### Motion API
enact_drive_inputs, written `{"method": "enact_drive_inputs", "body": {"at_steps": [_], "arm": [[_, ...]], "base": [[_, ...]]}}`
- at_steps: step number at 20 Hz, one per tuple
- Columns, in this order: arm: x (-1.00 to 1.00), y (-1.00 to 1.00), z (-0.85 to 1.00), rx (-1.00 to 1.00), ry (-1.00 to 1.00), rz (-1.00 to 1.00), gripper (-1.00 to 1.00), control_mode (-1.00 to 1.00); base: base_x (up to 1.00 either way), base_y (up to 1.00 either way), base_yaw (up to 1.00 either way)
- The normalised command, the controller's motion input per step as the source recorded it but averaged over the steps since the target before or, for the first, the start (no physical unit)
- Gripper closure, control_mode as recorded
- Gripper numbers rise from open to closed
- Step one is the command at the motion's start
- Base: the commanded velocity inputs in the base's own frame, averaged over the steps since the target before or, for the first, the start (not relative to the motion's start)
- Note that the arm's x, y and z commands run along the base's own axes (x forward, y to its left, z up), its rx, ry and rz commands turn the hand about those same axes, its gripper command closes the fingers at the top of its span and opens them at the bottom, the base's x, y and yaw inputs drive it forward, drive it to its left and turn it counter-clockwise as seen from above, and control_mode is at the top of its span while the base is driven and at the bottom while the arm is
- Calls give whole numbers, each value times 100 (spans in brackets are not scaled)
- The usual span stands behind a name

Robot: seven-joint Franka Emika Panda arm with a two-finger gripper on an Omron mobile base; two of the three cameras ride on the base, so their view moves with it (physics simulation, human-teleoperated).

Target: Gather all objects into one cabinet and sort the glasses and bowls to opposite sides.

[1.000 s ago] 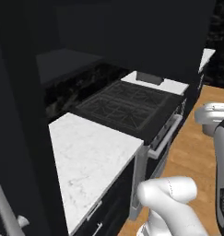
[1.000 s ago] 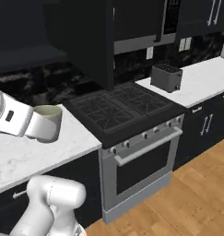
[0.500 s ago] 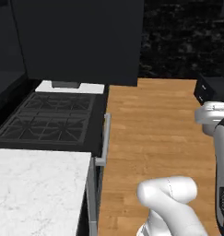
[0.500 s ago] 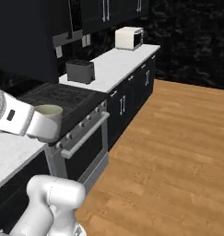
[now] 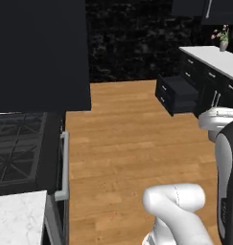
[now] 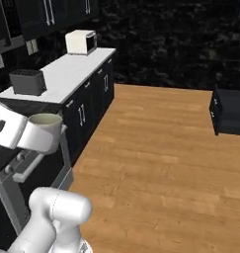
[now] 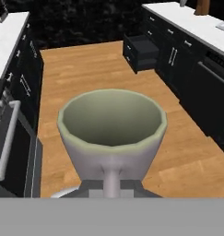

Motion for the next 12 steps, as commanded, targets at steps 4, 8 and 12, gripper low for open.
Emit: {"method": "enact_drive_inputs", "body": {"at_steps": [4,8,12], "arm": [[0,0,0,0,0,0,100,100],[0,0,0,0,0,0,100,100],[0,0,0,0,0,0,100,100]], "base": [[62,-61,-17],[87,-47,-8],[99,-34,-2]]}}
